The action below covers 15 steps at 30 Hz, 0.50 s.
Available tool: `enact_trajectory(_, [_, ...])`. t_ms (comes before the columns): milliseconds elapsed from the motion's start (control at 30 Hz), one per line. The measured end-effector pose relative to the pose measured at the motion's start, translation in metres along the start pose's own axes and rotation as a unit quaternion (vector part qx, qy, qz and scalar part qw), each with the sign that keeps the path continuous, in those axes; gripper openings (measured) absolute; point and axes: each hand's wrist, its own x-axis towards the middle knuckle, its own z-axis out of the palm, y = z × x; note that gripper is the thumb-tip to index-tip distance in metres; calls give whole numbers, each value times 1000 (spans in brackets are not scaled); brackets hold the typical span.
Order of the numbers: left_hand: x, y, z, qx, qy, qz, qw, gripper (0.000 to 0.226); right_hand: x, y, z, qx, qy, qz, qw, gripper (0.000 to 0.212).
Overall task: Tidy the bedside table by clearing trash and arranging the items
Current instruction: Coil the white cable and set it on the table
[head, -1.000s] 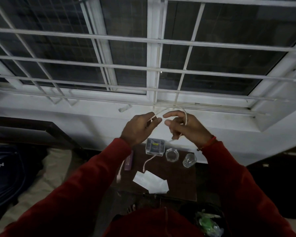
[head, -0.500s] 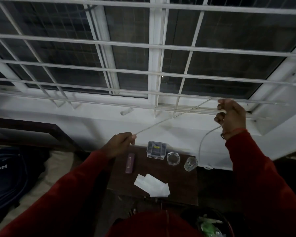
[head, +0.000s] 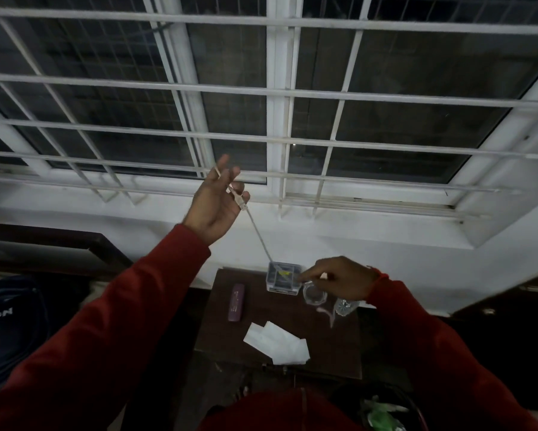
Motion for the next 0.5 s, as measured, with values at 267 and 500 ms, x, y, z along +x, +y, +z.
enact_trajectory(267, [0,-44,-16,462,-120,-14,879,38,-21,-55,-49,195,138,-60,969,19])
enact_trajectory(500, [-70,-78,19,368,-200,-214,882,55,-13,-2,-63,125,410,45,902,15])
